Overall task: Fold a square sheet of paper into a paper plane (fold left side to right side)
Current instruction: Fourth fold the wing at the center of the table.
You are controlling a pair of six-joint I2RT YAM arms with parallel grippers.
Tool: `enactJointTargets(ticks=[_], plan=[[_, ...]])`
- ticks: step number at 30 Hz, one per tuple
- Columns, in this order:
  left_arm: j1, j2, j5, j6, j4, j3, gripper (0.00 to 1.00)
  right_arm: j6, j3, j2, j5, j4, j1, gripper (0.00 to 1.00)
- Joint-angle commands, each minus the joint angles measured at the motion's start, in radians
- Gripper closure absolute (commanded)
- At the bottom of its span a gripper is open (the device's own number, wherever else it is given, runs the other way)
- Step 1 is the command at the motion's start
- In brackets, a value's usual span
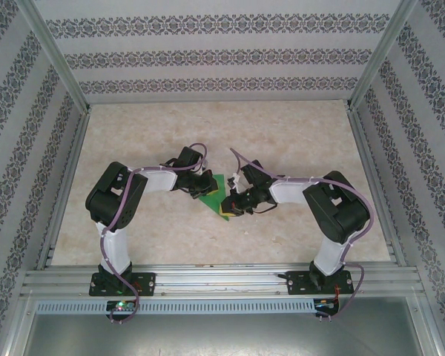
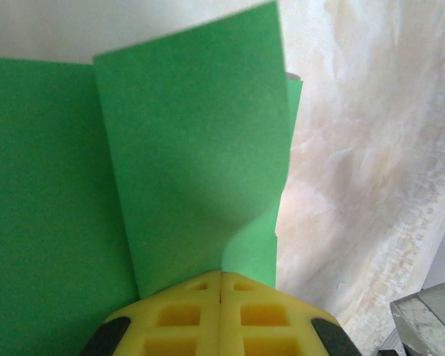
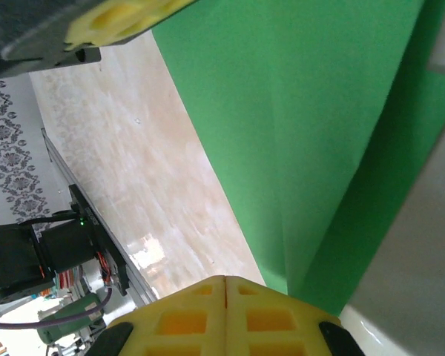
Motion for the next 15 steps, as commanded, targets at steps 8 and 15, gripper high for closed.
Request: enactJointTargets(ticks=[8,15], plan=[[-0.003,0.025,-0.055,0.023,-0.083,-0.030,1.00,0.004,-0.031,0.030,-0.006,0.021,0.007,1.00],[-0.002,0.025,-0.054,0.023,-0.080,-0.035,1.00,0.003,-0.041,0.031,0.001,0.019,0.010,1.00]])
